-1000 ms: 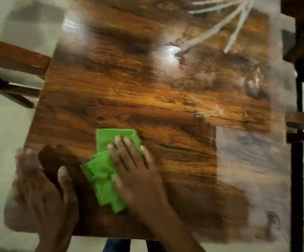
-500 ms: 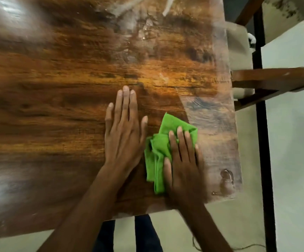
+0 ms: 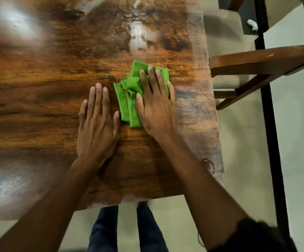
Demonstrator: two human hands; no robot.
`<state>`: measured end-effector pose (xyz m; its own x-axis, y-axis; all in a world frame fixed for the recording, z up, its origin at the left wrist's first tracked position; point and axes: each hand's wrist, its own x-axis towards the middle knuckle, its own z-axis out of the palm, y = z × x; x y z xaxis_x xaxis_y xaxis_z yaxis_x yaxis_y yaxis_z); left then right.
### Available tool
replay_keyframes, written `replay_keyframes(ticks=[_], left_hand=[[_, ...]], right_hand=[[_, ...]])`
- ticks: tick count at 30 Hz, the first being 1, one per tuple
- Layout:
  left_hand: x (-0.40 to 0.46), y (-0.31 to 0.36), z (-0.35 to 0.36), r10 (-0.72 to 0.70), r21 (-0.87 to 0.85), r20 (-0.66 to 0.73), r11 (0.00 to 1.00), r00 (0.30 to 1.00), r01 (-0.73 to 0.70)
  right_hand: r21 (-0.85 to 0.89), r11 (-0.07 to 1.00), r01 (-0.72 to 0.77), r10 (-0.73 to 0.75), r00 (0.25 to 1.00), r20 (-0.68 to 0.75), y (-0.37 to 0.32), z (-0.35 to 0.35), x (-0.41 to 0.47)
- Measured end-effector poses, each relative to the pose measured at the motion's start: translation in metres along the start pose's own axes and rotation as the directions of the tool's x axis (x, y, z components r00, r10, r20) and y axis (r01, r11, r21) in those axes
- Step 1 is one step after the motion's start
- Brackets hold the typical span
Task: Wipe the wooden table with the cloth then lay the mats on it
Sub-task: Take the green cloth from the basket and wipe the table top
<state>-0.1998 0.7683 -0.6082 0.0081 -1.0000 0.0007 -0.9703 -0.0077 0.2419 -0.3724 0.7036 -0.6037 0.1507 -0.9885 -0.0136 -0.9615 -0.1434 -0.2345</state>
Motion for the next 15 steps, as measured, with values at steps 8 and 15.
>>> replay_keyframes(ticks=[8,15], left_hand=[[-0.002,0.005,-0.001,0.000,-0.037,-0.009,0.999,1.000,0.000],[-0.002,0.006,-0.001,-0.009,-0.051,0.000,0.999,1.000,0.009]], right_hand=[[0.005,0.998,-0.064,0.063,0.996,0.057,0.041,-0.020,-0.101],[-0.050,0.995,-0.085,0.091,0.987,0.134,0.076,-0.033,-0.207]])
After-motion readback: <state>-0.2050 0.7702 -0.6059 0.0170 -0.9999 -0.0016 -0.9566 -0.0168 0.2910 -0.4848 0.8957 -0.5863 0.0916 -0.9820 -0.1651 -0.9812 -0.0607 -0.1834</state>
